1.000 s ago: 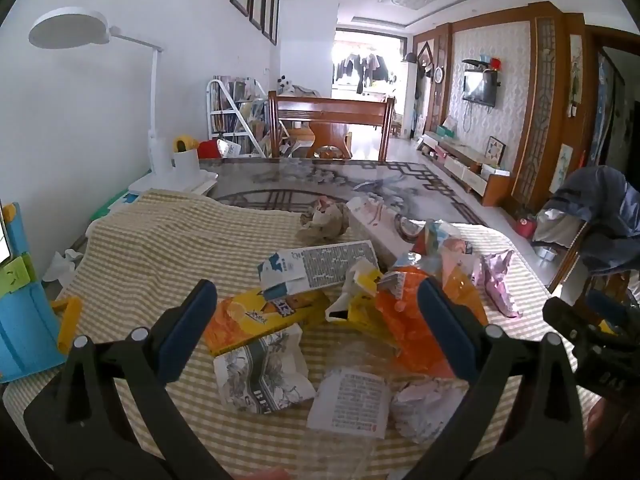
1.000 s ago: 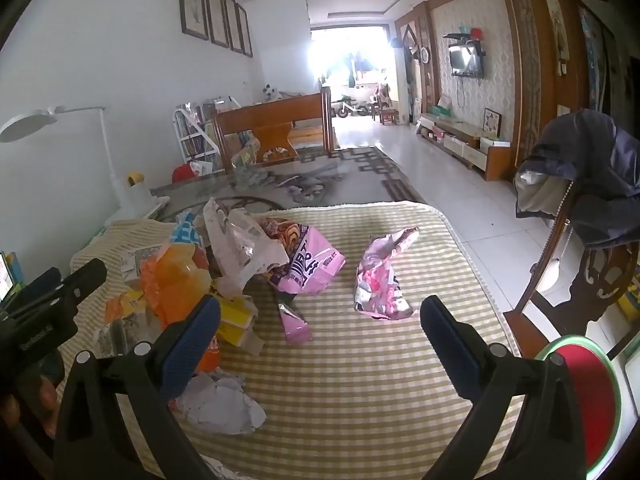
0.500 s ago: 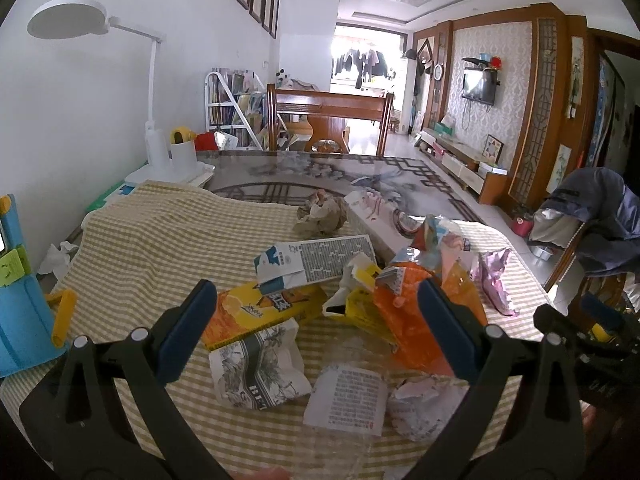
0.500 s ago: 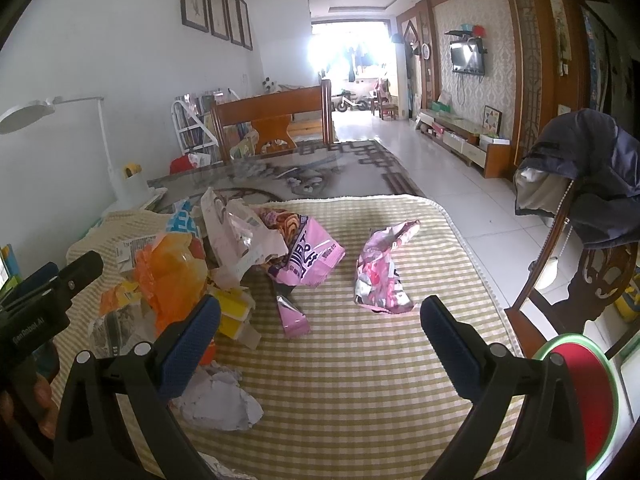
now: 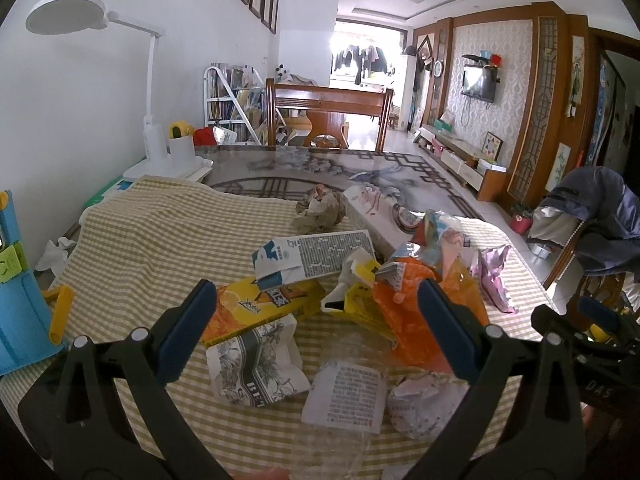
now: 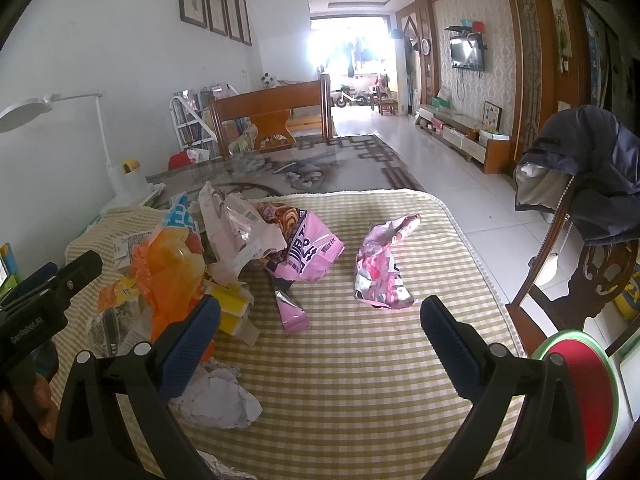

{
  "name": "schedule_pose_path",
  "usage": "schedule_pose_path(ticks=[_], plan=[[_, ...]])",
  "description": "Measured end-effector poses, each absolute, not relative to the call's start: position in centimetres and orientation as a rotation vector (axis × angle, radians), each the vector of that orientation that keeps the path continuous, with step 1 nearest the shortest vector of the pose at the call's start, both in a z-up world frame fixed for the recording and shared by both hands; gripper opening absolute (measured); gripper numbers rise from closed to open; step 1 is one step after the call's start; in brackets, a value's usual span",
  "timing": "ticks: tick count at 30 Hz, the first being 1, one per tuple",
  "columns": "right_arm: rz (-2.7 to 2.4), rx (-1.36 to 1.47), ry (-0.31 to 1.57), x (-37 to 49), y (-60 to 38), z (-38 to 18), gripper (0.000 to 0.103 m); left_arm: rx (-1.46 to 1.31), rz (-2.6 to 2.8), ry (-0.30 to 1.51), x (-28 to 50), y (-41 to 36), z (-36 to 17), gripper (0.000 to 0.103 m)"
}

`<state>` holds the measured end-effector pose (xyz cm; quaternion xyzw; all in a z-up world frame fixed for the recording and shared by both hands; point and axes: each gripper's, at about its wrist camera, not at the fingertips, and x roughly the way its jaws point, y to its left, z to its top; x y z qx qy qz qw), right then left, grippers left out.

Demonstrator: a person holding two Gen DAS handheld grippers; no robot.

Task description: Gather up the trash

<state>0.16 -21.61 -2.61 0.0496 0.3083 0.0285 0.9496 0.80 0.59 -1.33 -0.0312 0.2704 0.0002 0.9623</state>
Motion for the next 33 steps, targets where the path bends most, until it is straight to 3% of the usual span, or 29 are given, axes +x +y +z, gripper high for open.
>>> schedule_pose_path(ticks=[33], plan=[[0.051, 0.111, 0.637, 0.1, -22.1, -3.1, 0.096, -0.15, -0.004, 0.589, 1.2, 1.9, -1.9, 0.098]])
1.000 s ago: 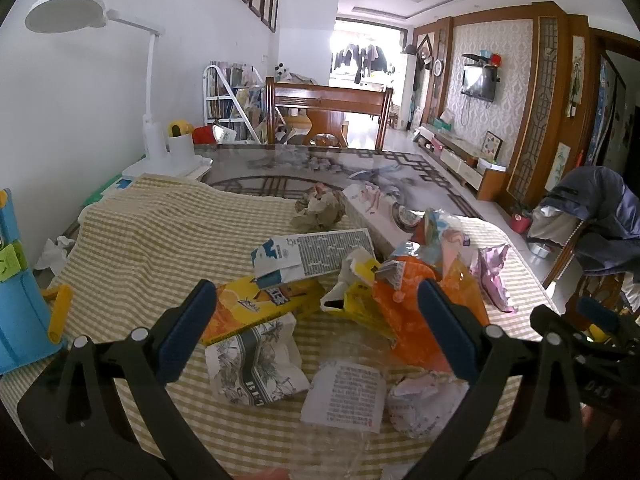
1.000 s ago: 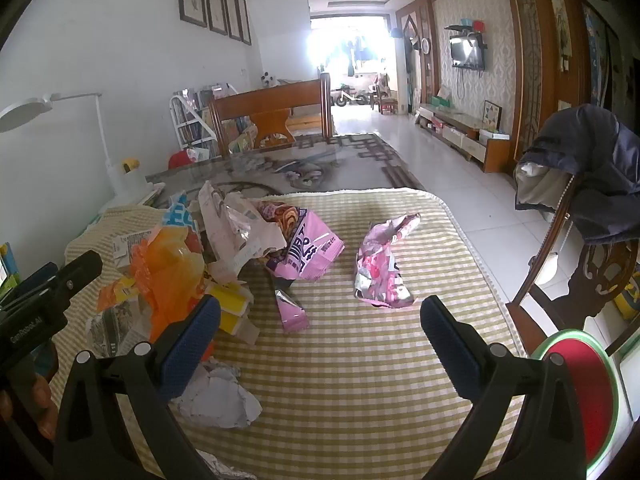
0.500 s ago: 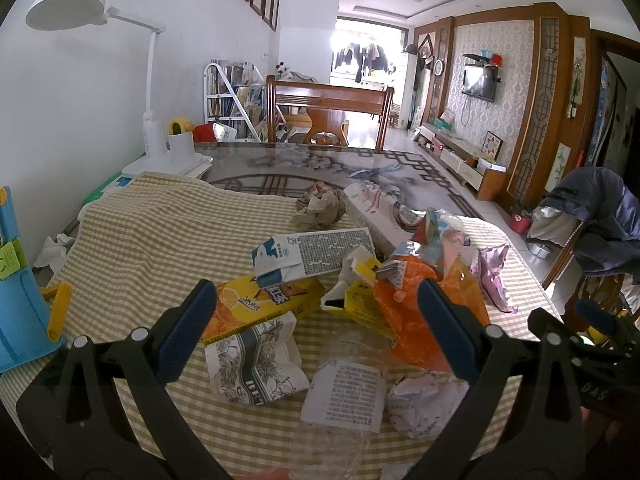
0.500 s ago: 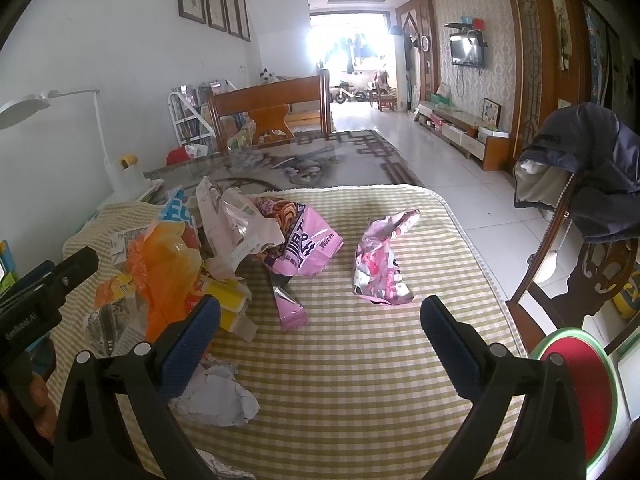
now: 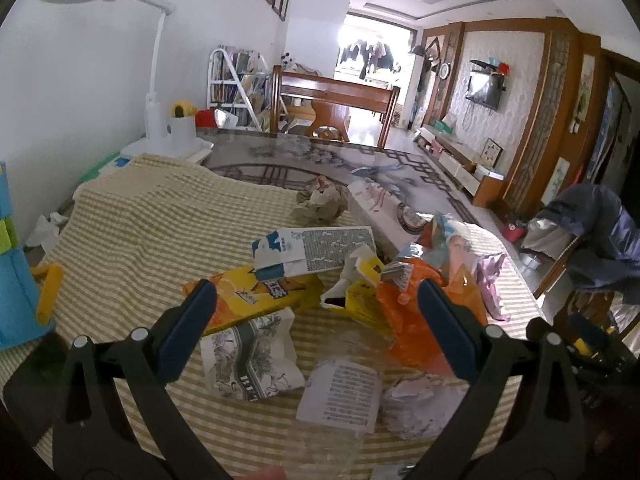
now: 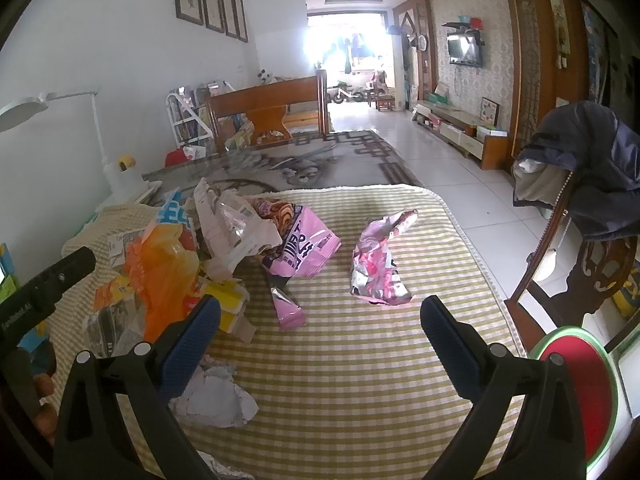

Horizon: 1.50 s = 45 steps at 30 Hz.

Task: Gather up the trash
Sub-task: 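Grasp the clear plastic bottle with the left tool while the right grasps the orange bag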

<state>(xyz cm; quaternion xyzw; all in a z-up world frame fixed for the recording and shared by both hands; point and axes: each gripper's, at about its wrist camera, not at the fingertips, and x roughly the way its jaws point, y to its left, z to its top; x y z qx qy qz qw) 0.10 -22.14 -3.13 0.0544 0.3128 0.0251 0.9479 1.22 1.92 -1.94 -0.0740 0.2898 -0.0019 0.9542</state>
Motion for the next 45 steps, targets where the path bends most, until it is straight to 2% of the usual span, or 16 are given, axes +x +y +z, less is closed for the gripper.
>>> schedule_pose_path(ticks=[7, 14, 22, 23, 25, 29, 33, 38, 41, 45], plan=[[0.08, 0.208, 0.666, 0.5, -23.2, -3.6, 0.096, -0.105, 0.076, 0.62, 1.8, 2.8, -2.3, 0.098], [0.126, 0.362, 0.664, 0.6, -24.6, -3.3, 0.096, -0.104, -0.043, 0.804, 2.4, 2.4, -3.8, 0.098], [0.142, 0.258, 0.701, 0.9, -23.0, -2.8, 0.096, -0.078, -0.068, 1.013, 1.3, 2.0, -7.8, 0.098], [0.15, 0.245, 0.705, 1.0, -22.7, -2.8, 0.096, -0.086, -0.081, 1.033, 1.4, 1.9, -8.1, 0.096], [0.176, 0.226, 0.721, 1.0, -22.1, -2.9, 0.096, -0.088, -0.117, 1.051, 1.4, 1.4, -8.4, 0.086], [0.21, 0.197, 0.735, 0.9, -21.3, -3.0, 0.096, -0.099, -0.19, 1.041, 1.3, 0.3, -8.4, 0.053], [0.241, 0.246, 0.743, 1.3, -21.5, -2.3, 0.096, -0.107, -0.187, 1.023, 1.2, 0.2, -7.8, 0.045], [0.298, 0.273, 0.741, 1.8, -20.8, -1.1, 0.096, -0.293, -0.145, 0.918, 1.5, 3.8, -5.5, 0.045], [0.348, 0.253, 0.766, 2.6, -19.3, -1.0, 0.091, -0.345, -0.091, 0.83, 0.9, 5.5, -4.0, 0.045], [0.377, 0.29, 0.818, 4.6, -17.4, -1.8, 0.087, -0.385, -0.06, 0.8, 0.6, 6.3, -3.3, 0.045]])
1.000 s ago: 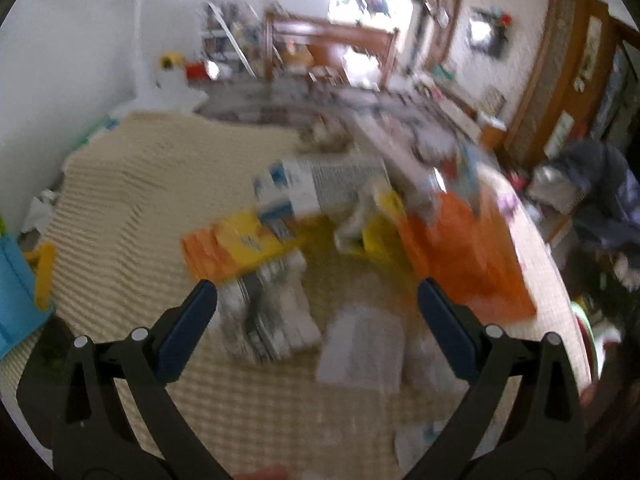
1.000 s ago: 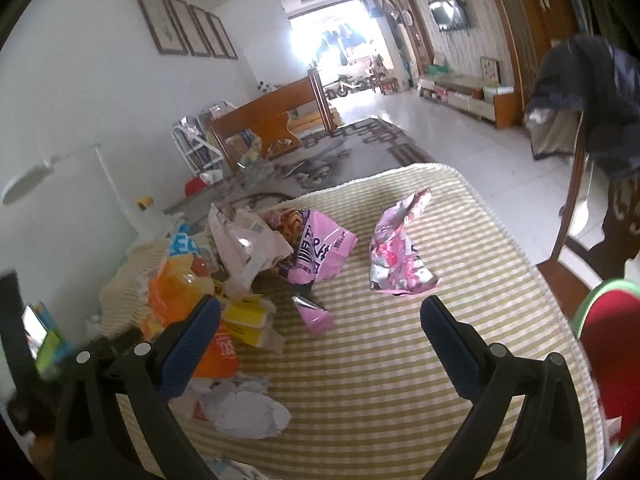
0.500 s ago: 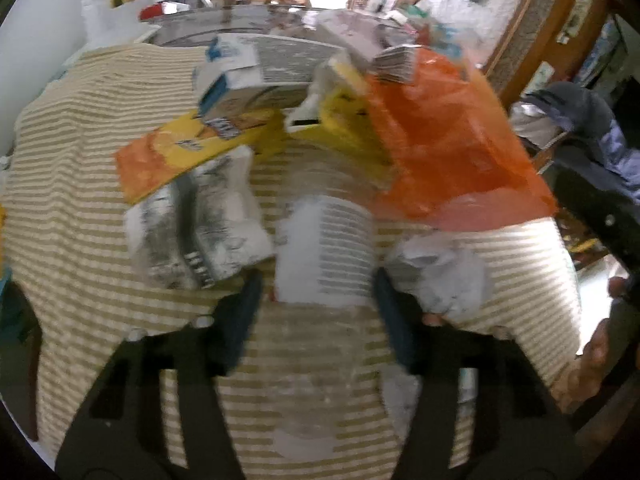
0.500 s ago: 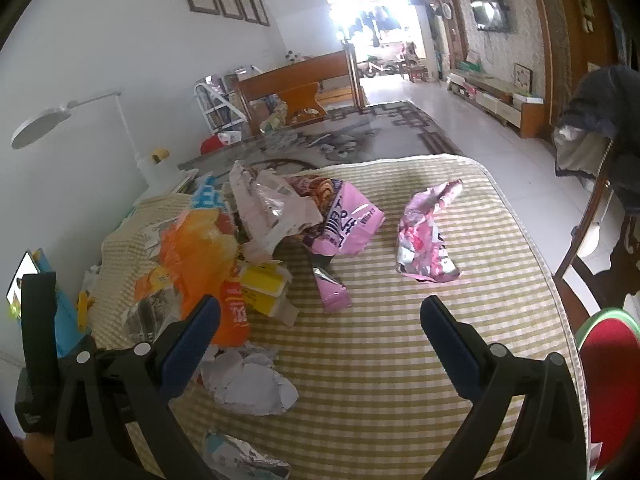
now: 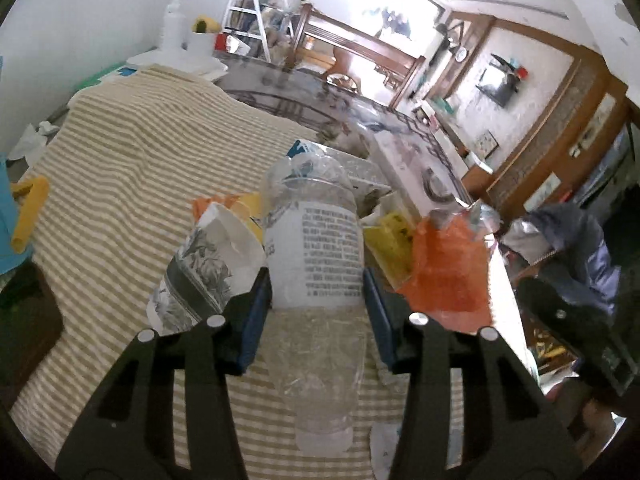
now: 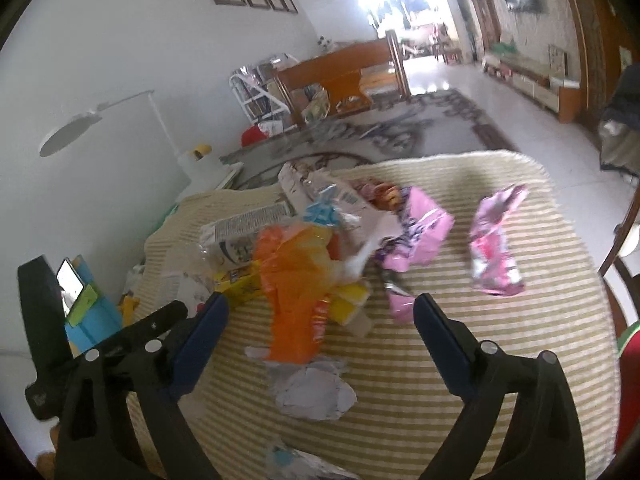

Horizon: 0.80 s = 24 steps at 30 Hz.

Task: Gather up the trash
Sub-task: 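Grasp the clear plastic bottle with the left tool while the right grasps the orange bag, then carry bottle and orange bag to the red bin and open both tools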

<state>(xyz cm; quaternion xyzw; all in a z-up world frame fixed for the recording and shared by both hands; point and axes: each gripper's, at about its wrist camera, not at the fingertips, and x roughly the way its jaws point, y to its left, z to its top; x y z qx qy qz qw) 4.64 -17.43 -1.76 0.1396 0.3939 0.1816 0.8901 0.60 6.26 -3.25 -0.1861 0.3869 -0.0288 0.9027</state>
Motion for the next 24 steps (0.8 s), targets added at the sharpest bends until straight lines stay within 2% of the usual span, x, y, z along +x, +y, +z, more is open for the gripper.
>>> schedule_pose_path(ticks=[2, 8, 10, 12, 13, 14, 24], plan=[[0.393, 0.302, 0.84, 5.4, -16.6, -2.0, 0.081, -0.399, -0.06, 0.81, 0.8, 6.4, -3.3, 0.045], [0.394, 0.284, 0.884, 6.9, -14.0, -2.8, 0.08, -0.4, -0.064, 0.807, 1.0, 6.5, -3.3, 0.045], [0.395, 0.268, 0.905, 7.2, -13.3, -3.2, 0.063, -0.401, -0.065, 0.807, 0.9, 6.5, -3.3, 0.045], [0.404, 0.259, 0.929, 7.3, -13.1, -3.7, 0.03, -0.403, -0.066, 0.81, 1.0, 6.4, -3.3, 0.045], [0.417, 0.274, 0.937, 7.3, -13.2, -3.9, 0.029, -0.402, -0.066, 0.811, 1.0, 6.4, -3.3, 0.045], [0.427, 0.286, 0.932, 7.0, -13.4, -3.8, 0.023, -0.4, -0.066, 0.811, 1.0, 6.4, -3.4, 0.045], [0.437, 0.25, 0.744, 1.3, -17.6, 1.1, 0.02, -0.359, -0.099, 0.758, 0.4, 5.7, -2.7, 0.044]])
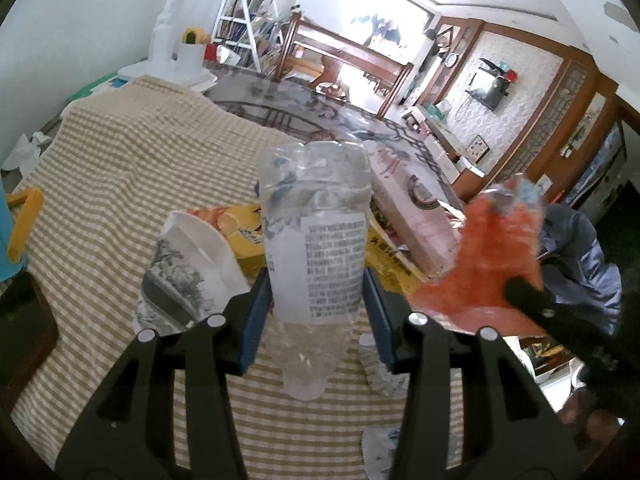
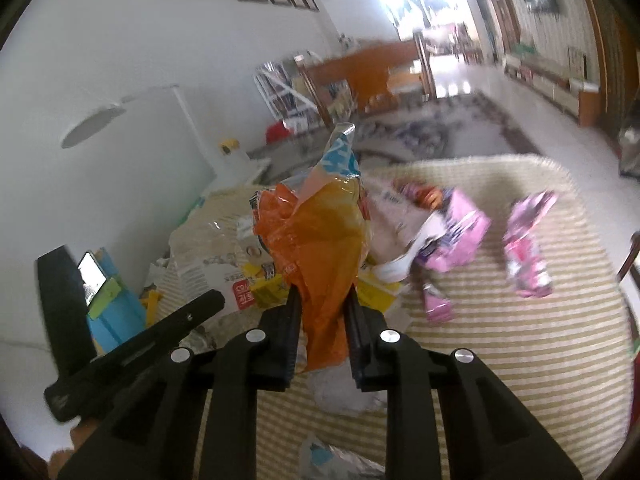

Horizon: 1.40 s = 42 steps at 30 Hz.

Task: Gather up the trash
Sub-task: 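Carry bottle and orange bag to the red bin and open both tools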

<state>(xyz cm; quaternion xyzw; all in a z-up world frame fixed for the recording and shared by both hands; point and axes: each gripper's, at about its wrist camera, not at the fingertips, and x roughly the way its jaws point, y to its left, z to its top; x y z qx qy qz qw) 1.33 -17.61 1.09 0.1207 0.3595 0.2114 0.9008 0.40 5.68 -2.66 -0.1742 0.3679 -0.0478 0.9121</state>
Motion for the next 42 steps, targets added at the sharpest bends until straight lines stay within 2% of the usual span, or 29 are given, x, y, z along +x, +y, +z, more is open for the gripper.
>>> schedule_pose_path(ticks=[12, 18, 24, 32, 41, 42], plan=[[0.222, 0.269, 0.682, -5.7, -29.9, 3.0, 0.021, -0.287, -0.2, 0.691, -2.1, 1.8, -0.1, 0.044], [0.06, 0.363, 0.66, -8.5, -37.8, 2.5, 0.021, -0.261, -0.409, 0.702, -2.8, -6.2, 1.4, 0.044], [-0.121, 0.469, 0.675, -11.5, -45.3, -0.5, 0.021, -0.126, -0.669, 0.737, -1.8, -18.0, 1.6, 0.044], [-0.256, 0.621, 0.762, -13.5, -50.4, -6.6, 0.021, 0.041, -0.912, 0.916, 0.6, -32.2, -1.1, 0.044], [-0.302, 0.721, 0.847, -14.3, -52.9, -11.8, 0.022, 0.284, -0.955, 1.065, -0.3, -39.2, -6.6, 0.042], [-0.308, 0.729, 0.853, -14.4, -53.0, -12.2, 0.024, 0.318, -0.968, 1.087, -0.3, -39.8, -7.1, 0.042]])
